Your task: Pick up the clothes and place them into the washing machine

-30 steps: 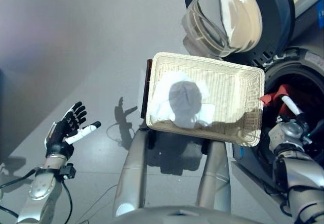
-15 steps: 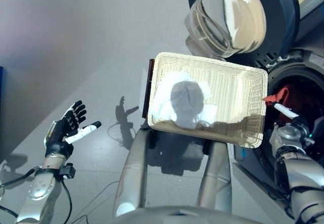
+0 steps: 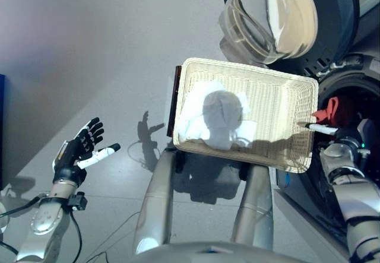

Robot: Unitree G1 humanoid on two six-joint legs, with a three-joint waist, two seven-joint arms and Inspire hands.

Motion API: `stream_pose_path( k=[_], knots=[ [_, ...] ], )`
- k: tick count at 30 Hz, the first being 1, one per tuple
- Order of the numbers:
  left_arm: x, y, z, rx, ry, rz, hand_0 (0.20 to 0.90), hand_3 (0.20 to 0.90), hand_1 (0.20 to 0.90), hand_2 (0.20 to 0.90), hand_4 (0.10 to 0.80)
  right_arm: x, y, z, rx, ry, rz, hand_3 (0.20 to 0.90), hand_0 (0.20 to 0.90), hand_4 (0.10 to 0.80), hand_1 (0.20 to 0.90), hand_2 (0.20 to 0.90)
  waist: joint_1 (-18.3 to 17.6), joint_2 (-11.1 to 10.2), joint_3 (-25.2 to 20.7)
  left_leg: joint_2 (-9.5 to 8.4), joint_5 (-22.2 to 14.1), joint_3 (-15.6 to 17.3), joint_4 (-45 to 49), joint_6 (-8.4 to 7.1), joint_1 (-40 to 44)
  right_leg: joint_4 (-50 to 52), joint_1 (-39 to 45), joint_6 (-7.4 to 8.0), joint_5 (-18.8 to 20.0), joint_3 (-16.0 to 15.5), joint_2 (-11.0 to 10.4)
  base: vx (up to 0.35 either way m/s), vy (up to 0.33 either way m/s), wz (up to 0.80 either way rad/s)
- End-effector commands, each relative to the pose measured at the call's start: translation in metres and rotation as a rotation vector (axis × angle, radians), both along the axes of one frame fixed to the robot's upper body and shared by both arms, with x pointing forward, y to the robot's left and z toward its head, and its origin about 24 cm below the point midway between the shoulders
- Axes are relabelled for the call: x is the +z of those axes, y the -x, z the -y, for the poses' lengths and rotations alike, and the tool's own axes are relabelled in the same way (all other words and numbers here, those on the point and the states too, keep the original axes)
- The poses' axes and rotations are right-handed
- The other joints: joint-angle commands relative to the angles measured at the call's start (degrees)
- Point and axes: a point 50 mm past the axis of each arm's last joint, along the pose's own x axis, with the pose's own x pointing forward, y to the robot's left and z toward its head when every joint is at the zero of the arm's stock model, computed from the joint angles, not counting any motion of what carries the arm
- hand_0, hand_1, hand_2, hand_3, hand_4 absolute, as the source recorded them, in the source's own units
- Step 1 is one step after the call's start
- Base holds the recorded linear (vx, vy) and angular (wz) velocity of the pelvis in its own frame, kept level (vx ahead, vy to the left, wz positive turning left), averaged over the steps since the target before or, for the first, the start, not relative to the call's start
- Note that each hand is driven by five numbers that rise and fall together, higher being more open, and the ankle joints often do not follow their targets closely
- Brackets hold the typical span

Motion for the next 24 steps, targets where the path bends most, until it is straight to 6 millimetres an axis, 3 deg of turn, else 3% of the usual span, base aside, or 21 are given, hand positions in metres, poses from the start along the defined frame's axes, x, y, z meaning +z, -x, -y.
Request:
stream_pose_path(
  k=[1, 7, 12, 24],
  knots=[
    [0.030, 0.006, -0.020, 0.058, -0.071, 0.135, 0.900, 0.900, 0.900, 0.900, 0.800, 0.043, 0.013, 0.036, -0.095, 0.208, 0.021, 0.900, 0.900, 0.800, 0.900, 0.900, 0.83, 1.33, -1.28, 1.63, 0.94, -0.30, -3.99, -2.39, 1.05, -1.19, -1.27, -1.76, 2.34, -0.82, 0.50, -0.035, -0.010, -0.01],
    [0.033, 0.004, -0.013, 0.028, -0.061, 0.150, 0.900, 0.900, 0.900, 0.900, 0.800, 0.048, 0.037, 0.058, -0.226, 0.300, -0.162, 0.900, 0.900, 0.800, 0.900, 0.900, 1.71, 2.81, -1.06, 1.45, 1.19, -0.54, -3.46, -2.51, 0.12, 0.19, -2.30, -1.91, 1.79, -0.89, 0.09, -0.004, -0.010, 0.01],
    [0.031, 0.007, -0.012, 0.016, -0.062, 0.128, 0.900, 0.900, 0.900, 0.900, 0.800, 0.057, 0.053, 0.071, -0.301, 0.377, -0.198, 0.900, 0.900, 0.800, 0.900, 0.900, 1.56, 3.25, -1.44, 1.59, 1.64, -0.67, -4.94, -2.57, 1.00, -0.26, -1.92, -1.85, 1.69, -0.97, 0.23, 0.006, -0.005, 0.00],
    [0.028, 0.007, -0.010, 0.024, -0.062, 0.136, 0.900, 0.900, 0.900, 0.900, 0.800, 0.089, 0.037, 0.069, -0.253, 0.486, -0.017, 0.900, 0.900, 0.800, 0.900, 0.900, 0.56, 3.28, -1.35, 1.78, 2.55, -1.32, -6.58, -3.22, 1.65, -1.13, -0.97, -1.77, 1.56, -1.39, 0.48, 0.000, 0.000, 0.00]
  ],
)
